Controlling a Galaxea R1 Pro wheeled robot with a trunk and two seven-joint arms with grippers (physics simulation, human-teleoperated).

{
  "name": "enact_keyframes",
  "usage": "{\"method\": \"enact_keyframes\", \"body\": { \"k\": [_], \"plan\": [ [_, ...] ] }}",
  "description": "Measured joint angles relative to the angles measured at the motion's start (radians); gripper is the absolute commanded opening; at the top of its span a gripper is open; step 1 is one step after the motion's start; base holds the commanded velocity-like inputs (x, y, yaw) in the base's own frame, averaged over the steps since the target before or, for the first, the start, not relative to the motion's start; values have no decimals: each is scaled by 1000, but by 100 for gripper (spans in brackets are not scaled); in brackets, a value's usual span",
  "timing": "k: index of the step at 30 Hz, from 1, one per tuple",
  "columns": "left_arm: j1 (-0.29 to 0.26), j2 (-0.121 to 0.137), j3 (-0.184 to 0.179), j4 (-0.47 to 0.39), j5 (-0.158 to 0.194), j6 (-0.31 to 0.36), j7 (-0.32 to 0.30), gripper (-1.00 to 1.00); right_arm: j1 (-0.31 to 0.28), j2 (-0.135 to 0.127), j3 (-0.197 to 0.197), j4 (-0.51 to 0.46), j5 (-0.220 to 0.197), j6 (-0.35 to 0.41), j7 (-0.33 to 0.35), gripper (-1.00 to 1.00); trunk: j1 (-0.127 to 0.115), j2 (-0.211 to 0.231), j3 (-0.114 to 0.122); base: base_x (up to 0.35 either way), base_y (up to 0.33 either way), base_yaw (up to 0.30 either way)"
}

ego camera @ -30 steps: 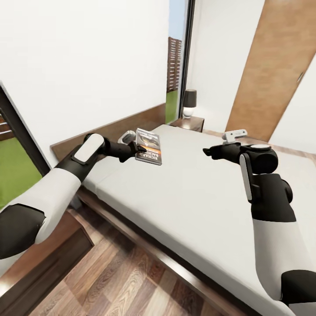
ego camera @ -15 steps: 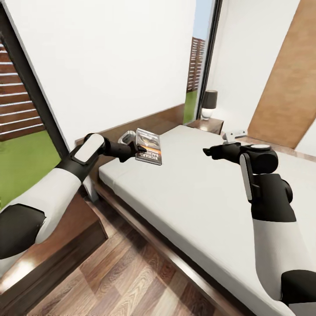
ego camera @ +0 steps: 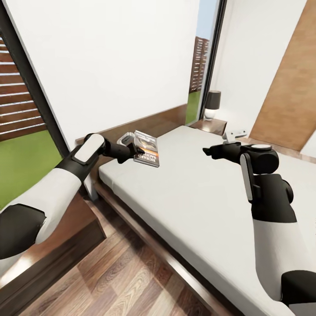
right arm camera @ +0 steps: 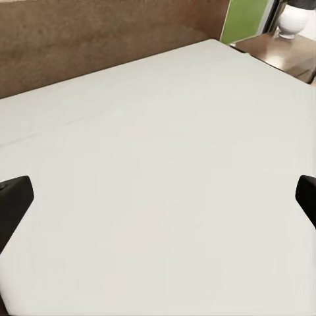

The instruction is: In the bedroom, move the book from the bed onto either nightstand, and place the two sandals side by side next to the bed.

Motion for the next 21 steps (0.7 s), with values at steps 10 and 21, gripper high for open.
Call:
{"method": "enact_keyframes", "body": {
  "k": [10,21],
  "plan": [
    [0,0,0,-3,3,-3,10,-100,10,0,1,-5,0,0,0,100,0,0,0,10,-35,3],
    [7,0,0,-19,4,-4,12,-100,27,1,3,-7,0,0,0,100,0,0,-4,2,-6,71]
  ]
}}
